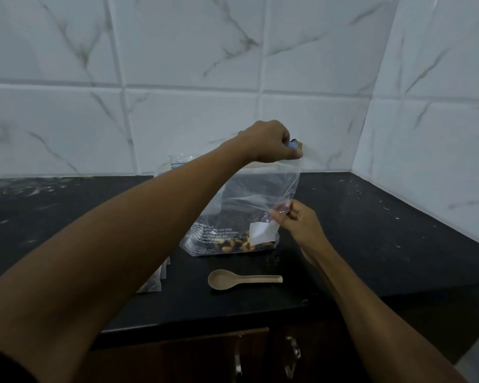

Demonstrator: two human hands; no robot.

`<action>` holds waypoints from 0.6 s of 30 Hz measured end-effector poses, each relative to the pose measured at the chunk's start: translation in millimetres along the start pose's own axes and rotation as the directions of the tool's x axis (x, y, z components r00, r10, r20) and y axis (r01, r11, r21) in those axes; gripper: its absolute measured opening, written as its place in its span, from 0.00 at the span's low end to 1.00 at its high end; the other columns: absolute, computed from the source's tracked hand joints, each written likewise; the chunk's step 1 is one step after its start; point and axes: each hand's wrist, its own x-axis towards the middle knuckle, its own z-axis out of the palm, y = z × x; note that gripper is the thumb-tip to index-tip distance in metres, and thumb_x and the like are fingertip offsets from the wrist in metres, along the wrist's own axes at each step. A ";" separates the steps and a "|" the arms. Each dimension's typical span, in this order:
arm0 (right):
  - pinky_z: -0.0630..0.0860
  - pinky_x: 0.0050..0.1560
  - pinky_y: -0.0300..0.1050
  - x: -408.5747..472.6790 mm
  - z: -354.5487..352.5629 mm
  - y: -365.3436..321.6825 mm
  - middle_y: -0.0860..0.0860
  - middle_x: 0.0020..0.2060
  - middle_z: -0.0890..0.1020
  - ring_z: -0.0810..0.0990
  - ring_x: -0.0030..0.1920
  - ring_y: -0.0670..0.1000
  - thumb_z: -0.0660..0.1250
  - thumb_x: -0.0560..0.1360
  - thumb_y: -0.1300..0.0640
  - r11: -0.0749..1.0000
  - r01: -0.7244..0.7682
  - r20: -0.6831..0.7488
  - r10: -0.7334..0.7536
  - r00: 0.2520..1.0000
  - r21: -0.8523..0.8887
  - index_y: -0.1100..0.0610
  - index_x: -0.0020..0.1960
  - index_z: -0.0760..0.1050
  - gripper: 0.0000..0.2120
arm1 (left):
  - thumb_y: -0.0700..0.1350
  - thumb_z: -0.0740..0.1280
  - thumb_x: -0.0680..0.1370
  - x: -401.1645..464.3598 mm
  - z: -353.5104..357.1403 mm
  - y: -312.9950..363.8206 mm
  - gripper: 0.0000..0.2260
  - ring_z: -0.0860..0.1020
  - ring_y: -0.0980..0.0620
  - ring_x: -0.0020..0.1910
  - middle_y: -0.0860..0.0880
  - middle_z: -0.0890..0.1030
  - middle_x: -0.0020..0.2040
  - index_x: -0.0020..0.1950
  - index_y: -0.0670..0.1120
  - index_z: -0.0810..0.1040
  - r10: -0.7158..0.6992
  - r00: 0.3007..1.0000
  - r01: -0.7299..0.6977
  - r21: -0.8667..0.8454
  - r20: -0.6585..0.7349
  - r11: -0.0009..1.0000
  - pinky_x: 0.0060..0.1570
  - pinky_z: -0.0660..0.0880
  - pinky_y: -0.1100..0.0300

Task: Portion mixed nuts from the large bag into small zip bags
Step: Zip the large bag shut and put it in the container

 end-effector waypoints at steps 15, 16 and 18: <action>0.78 0.51 0.45 -5.5 -18.8 -8.2 0.53 0.53 0.81 0.80 0.50 0.47 0.69 0.75 0.54 0.975 -0.042 0.053 0.055 0.997 -0.220 0.54 0.61 0.75 0.16 | 0.56 0.71 0.75 -23.3 -43.3 -11.3 0.19 0.79 0.52 0.51 0.50 0.82 0.54 0.61 0.49 0.78 0.007 0.999 -0.006 -0.016 0.046 1.000 0.56 0.74 0.56; 0.77 0.50 0.43 -5.3 -20.5 -17.2 0.51 0.56 0.79 0.80 0.53 0.48 0.70 0.74 0.51 0.988 -0.051 0.001 0.051 0.999 -0.146 0.52 0.67 0.70 0.23 | 0.57 0.70 0.75 -32.8 -49.5 -23.0 0.19 0.80 0.51 0.52 0.49 0.83 0.55 0.62 0.50 0.77 -0.017 1.000 0.018 -0.063 0.016 0.998 0.56 0.74 0.56; 0.75 0.49 0.41 -3.5 -18.8 -43.4 0.50 0.57 0.76 0.77 0.55 0.48 0.71 0.73 0.48 0.995 0.053 -0.242 -0.071 0.968 -0.081 0.50 0.70 0.64 0.29 | 0.55 0.69 0.77 -52.1 -55.1 -55.9 0.14 0.81 0.50 0.50 0.48 0.84 0.52 0.59 0.49 0.78 -0.086 0.985 0.059 -0.178 -0.149 0.982 0.55 0.76 0.54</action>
